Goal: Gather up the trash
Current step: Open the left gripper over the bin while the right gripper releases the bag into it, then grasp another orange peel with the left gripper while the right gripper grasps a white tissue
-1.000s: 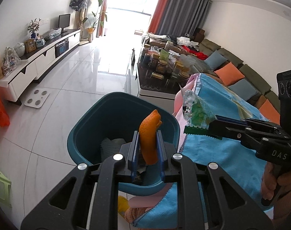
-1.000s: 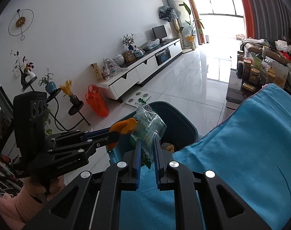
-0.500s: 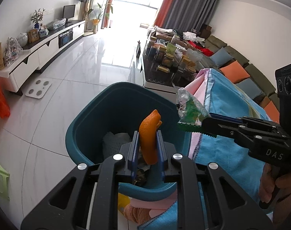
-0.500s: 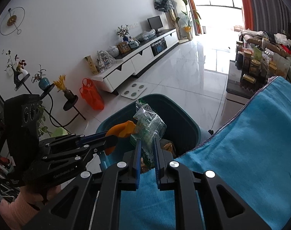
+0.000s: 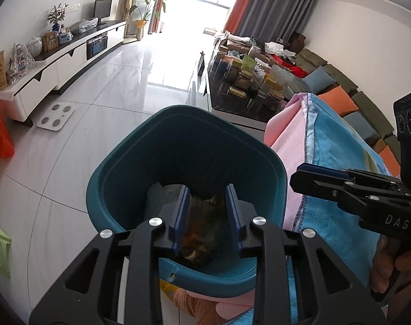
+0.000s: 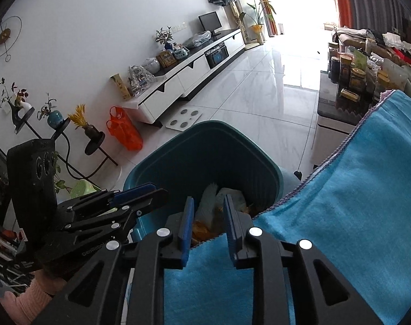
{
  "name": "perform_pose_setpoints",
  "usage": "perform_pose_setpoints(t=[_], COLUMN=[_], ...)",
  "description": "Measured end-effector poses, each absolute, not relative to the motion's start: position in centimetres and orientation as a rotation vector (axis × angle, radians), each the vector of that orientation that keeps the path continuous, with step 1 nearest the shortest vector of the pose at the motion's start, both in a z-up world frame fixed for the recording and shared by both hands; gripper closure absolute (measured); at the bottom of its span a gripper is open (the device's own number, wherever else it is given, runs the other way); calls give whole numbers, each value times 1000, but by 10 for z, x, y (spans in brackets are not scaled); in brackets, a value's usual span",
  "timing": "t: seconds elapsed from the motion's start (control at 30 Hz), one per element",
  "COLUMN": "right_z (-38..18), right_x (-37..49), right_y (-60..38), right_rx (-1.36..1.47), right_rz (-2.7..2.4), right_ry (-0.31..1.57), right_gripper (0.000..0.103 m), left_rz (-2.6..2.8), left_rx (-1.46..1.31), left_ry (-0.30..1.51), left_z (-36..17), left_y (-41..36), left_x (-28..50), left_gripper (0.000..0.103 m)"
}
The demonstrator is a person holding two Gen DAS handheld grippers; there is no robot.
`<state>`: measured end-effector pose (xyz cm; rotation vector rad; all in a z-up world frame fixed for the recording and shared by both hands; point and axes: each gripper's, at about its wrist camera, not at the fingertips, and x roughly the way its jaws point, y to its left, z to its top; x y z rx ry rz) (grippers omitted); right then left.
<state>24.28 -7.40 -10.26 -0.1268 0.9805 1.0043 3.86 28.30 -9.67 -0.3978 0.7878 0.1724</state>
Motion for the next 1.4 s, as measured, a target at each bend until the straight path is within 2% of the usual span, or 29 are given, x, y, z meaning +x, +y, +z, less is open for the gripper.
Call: perform_pose_setpoints(t=[0.1,0.3,0.47,0.6,1.1,1.4], right_z=[-102,-87,-66,-55,-50,-62], right_x=[242,239,227,221,207,204], right_y=[-80,-112,-156,-197,-379,-468], right_rx=[-121,-85,-80,-62,96,188], right_rz=[1004,1010,997,944,558,387], right_ry=[977,934,854,812,749,727], right_gripper=[82,81,70,68,67,67], left_rz=[173,143,43,-81,-513,-647], left_rx=[-387,-342,-274,-225,-64,-9], left_ry=[776,709,656,641,706,776], left_z=[-93,-71,-52,-41,-50,-62], left_y=[280,262,224,184,-10,-90], left_x=[36,23,16,22,58,78], left_gripper=[72,54,43,38,37,39])
